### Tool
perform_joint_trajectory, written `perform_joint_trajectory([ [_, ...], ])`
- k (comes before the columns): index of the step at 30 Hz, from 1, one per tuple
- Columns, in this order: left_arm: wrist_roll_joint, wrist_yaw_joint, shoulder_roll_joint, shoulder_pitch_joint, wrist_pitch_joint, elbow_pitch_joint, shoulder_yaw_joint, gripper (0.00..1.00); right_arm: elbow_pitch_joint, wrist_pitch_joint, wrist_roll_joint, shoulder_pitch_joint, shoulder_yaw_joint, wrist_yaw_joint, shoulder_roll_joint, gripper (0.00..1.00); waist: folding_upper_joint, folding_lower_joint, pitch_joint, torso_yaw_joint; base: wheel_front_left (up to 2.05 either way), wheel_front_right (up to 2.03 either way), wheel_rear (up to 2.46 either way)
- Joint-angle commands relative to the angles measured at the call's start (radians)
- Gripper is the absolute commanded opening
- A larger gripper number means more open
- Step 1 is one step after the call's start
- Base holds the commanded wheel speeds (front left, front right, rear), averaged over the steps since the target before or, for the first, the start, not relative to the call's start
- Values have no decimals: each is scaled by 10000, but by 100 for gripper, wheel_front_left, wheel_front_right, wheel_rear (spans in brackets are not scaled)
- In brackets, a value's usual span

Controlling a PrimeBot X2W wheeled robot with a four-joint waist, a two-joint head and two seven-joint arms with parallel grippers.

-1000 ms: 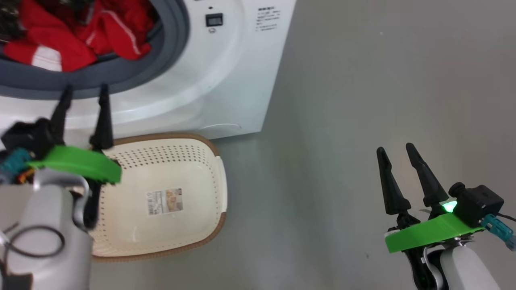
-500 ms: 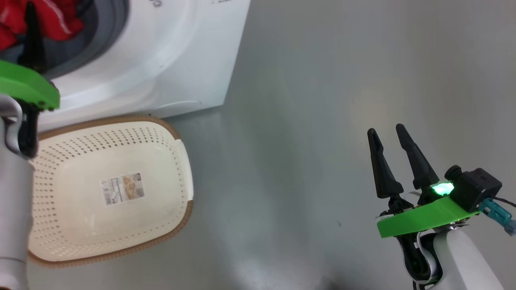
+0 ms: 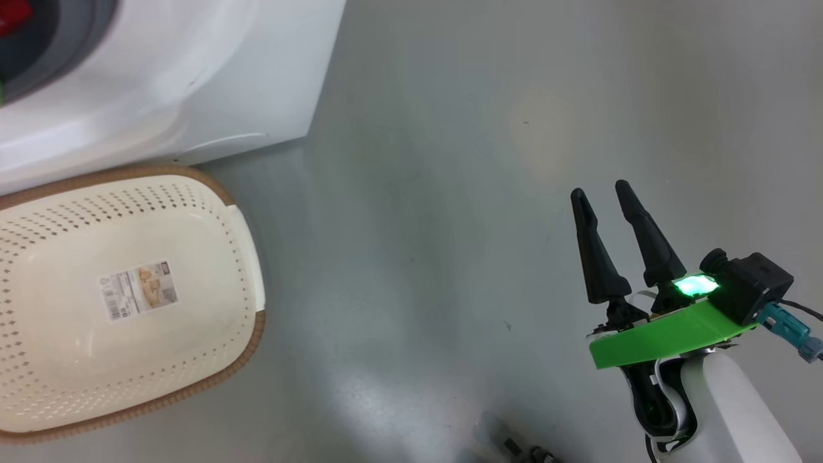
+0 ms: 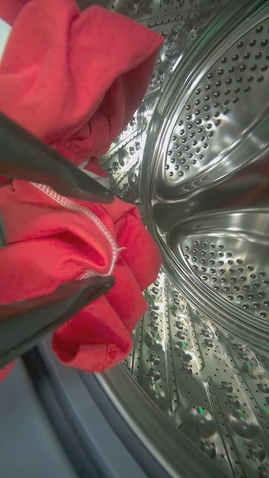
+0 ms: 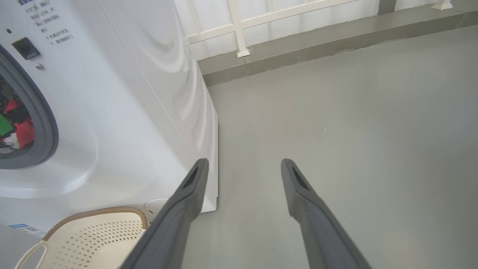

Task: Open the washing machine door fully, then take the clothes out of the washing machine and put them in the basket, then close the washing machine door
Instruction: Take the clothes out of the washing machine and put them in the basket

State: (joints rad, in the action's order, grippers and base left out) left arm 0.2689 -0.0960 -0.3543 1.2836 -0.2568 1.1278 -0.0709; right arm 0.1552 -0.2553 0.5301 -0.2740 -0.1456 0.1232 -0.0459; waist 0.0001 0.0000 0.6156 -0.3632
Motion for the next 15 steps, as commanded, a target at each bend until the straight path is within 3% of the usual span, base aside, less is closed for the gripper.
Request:
perform_joint_trajectory([
  [1, -78, 32, -509, 213, -49, -70, 35, 100, -252, -65, 109, -40, -228, 75, -44, 100, -1, 0, 139, -141, 0, 0, 0],
  [15, -78, -174, -515, 793, 735, 1409, -418, 100, -245, -65, 240, -79, -320, 75, -43, 100, -1, 0, 113, -189, 0, 0, 0],
])
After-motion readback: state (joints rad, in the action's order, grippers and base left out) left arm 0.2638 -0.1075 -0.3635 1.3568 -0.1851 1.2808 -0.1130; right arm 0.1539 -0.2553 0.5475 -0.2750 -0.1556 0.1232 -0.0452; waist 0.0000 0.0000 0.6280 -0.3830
